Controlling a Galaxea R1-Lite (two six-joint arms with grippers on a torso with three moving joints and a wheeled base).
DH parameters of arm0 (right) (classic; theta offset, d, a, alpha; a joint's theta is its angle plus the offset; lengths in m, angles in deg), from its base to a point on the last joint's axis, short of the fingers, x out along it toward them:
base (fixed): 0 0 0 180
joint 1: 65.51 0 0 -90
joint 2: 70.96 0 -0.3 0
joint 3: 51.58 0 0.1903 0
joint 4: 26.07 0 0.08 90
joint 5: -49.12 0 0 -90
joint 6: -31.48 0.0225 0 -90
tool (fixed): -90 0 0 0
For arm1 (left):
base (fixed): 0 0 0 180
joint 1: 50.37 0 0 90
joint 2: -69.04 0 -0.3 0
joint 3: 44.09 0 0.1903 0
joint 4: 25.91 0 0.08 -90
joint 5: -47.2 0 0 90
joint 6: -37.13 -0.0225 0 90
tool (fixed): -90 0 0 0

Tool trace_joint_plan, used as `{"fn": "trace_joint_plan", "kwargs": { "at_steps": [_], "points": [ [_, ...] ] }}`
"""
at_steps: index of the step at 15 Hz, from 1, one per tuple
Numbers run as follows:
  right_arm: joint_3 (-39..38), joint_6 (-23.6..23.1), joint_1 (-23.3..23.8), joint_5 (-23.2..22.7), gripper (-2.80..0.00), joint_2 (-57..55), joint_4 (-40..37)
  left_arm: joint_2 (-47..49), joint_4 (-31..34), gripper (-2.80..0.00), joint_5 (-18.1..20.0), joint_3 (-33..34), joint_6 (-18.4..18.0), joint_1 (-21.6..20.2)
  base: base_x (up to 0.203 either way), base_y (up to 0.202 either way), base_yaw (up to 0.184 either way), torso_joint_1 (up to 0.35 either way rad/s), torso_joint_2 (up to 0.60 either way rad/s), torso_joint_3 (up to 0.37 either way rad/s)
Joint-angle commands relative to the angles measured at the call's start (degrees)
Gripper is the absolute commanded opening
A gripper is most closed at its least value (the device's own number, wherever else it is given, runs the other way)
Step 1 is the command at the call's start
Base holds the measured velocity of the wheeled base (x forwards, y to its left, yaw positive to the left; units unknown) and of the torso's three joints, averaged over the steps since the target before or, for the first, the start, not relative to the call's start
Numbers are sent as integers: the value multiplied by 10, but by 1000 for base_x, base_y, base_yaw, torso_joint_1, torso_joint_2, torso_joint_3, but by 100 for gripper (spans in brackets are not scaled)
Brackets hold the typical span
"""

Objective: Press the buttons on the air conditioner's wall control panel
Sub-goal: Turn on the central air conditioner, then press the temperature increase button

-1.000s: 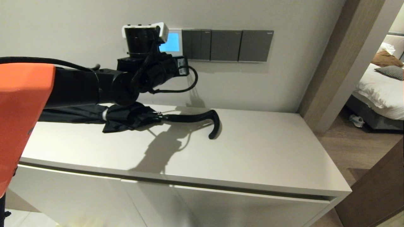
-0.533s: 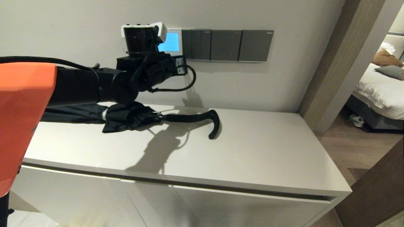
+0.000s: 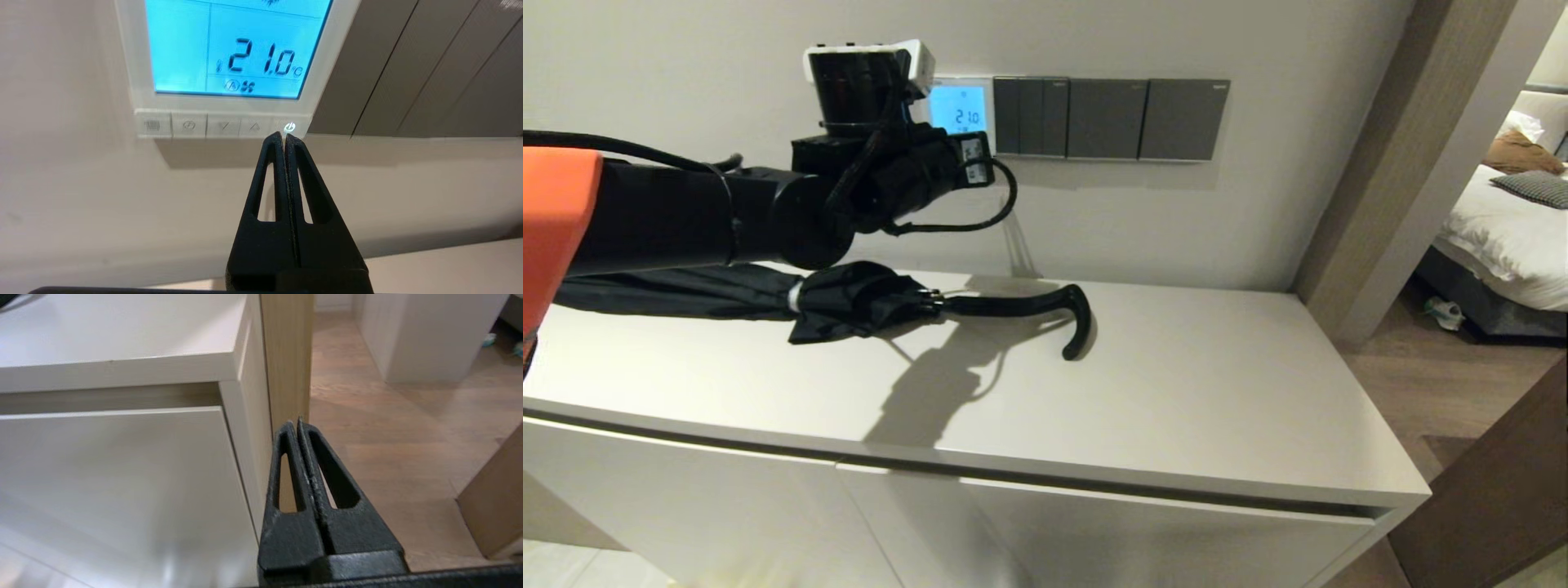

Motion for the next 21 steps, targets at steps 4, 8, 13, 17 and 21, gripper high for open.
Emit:
{"fn": "trace_joint_plan", "kwargs": {
  "at_steps": [4,8,13,17,21],
  "points": [
    [-2,0,0,0,-280,-1,0,-15,-11,-280,0,14,0,2,0,0,0,0,0,0],
    [-2,0,0,0,-280,0,-1,-37,-12,-280,0,52,0,2,0,0,0,0,0,0],
    [-2,0,0,0,-280,-1,0,-112,-35,-280,1,156,-5,-8,0,0,0,0,0,0],
    [-2,-1,0,0,-280,-1,0,-210,-105,-280,2,345,-19,-61,0,0,0,0,0,0],
    [-2,0,0,0,-280,0,0,-307,-127,-280,4,467,-21,-125,0,0,0,0,0,0]
  ]
}}
